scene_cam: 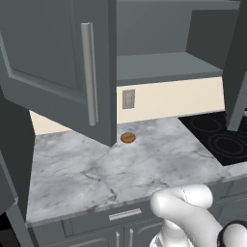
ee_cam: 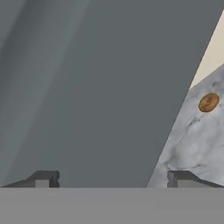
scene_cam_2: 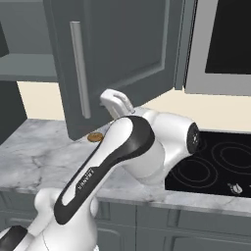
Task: Close all open cabinet doors.
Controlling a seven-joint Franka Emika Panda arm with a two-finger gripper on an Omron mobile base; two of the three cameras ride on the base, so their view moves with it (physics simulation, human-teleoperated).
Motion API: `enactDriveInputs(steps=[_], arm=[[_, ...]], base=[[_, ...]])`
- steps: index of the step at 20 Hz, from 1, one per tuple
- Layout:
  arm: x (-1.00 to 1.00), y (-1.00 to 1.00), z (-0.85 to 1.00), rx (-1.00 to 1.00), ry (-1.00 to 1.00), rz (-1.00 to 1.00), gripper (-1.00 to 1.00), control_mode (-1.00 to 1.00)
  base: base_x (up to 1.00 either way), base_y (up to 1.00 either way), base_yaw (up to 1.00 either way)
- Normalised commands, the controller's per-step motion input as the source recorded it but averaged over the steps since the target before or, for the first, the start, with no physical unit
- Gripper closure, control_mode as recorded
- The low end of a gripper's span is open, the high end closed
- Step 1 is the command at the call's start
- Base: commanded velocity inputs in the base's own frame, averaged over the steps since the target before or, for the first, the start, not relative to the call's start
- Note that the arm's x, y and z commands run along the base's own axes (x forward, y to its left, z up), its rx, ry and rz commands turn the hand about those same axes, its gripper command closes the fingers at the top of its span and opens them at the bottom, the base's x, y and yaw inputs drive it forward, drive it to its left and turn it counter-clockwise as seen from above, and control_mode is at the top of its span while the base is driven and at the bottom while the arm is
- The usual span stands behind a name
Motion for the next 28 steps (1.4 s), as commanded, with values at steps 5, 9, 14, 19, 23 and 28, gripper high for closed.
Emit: enactDriveInputs(steps=[5,9,14,19,23,28], arm=[[0.34,0.90,0.00,0.00,0.07,-0.06,-1.00,-1.00],[0.47,0.94,0.00,0.00,0.03,-0.10,-1.00,-1.00],[0.55,0.84,0.00,0.00,0.03,-0.12,-1.00,-1.00],[0.63,0.59,0.01,0.00,0.04,-0.17,-1.00,-1.00],[0.64,0.09,0.08,0.00,0.10,-0.14,-1.00,-1.00],[0.71,0.02,0.01,0.00,0.15,-0.13,-1.00,-1.00]], base=[[0.00,0.00,0.00],[0.00,0.00,0.00],[0.00,0.00,0.00],[0.00,0.00,0.00],[0.00,0.00,0.00],[0.00,0.00,0.00]])
